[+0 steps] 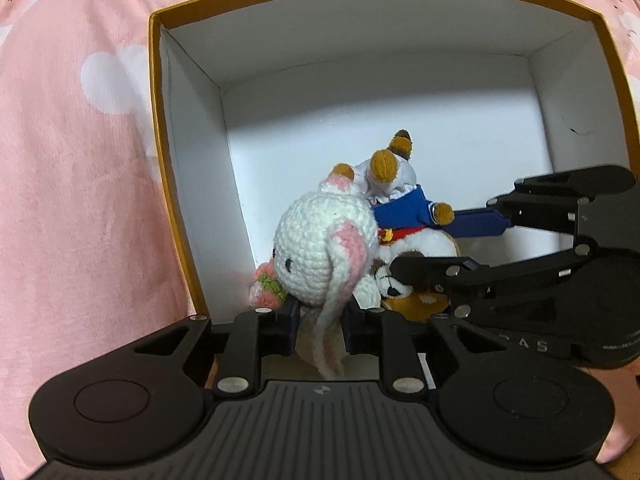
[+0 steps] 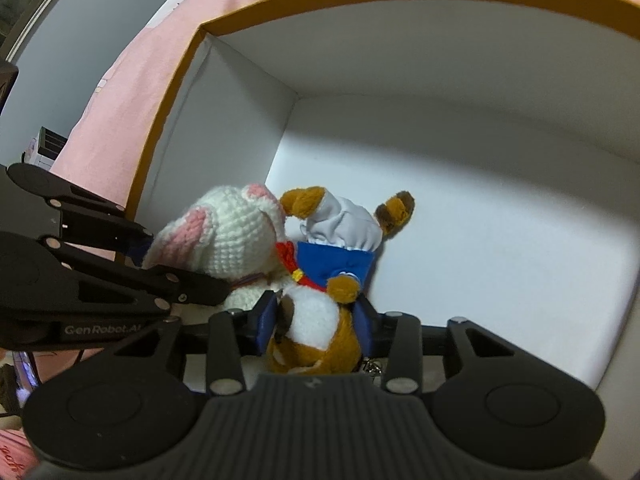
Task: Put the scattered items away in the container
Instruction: 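Lower both plushes into the box and open both grippers, then withdraw both grippers from the box toward the pink pouch and card holder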
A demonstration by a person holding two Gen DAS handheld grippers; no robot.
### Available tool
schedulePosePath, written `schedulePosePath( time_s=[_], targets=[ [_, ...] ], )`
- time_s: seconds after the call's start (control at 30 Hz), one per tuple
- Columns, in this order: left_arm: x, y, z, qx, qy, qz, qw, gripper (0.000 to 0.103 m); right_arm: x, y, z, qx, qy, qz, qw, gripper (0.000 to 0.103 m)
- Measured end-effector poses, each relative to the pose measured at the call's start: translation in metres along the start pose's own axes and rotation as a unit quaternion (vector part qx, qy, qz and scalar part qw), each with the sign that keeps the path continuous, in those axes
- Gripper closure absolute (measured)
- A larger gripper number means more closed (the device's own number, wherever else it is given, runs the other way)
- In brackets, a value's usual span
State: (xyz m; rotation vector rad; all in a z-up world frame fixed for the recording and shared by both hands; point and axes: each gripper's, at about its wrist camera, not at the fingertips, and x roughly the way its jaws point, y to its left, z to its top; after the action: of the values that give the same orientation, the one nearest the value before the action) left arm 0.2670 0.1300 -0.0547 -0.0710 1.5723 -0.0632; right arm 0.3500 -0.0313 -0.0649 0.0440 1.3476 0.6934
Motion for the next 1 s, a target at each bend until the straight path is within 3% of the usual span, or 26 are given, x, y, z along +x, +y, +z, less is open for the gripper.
schedulePosePath(
  time_s=[0.23, 0.37, 0.7, 1.0],
  targets=[
    [-0.014, 0.0, -0.006, 0.015, -0.006, 0.002, 0.9999, 0.064, -0.005, 0.004, 0.004, 0.009, -0.004, -0.011, 1.0, 0.05],
    [-0.017, -0.001, -0.022, 0.026, -0.025, 0.01, 0.9993, 0.058, -0.024, 0.005, -0.013, -0.007, -0.015, -0.024, 1.0, 0.045],
    [-0.054, -0.021, -0.063, 0.069, -0.084, 0.042, 0.9932, 0.056, -0.041, 0.027, -0.025, -0.025, -0.039, -0.053, 0.998, 0.041],
    [-0.066, -0.031, -0.092, 0.081, -0.127, 0.047, 0.9875, 0.056, -0.074, 0.055, -0.047, -0.05, -0.083, -0.072, 0.993, 0.041]
  ],
)
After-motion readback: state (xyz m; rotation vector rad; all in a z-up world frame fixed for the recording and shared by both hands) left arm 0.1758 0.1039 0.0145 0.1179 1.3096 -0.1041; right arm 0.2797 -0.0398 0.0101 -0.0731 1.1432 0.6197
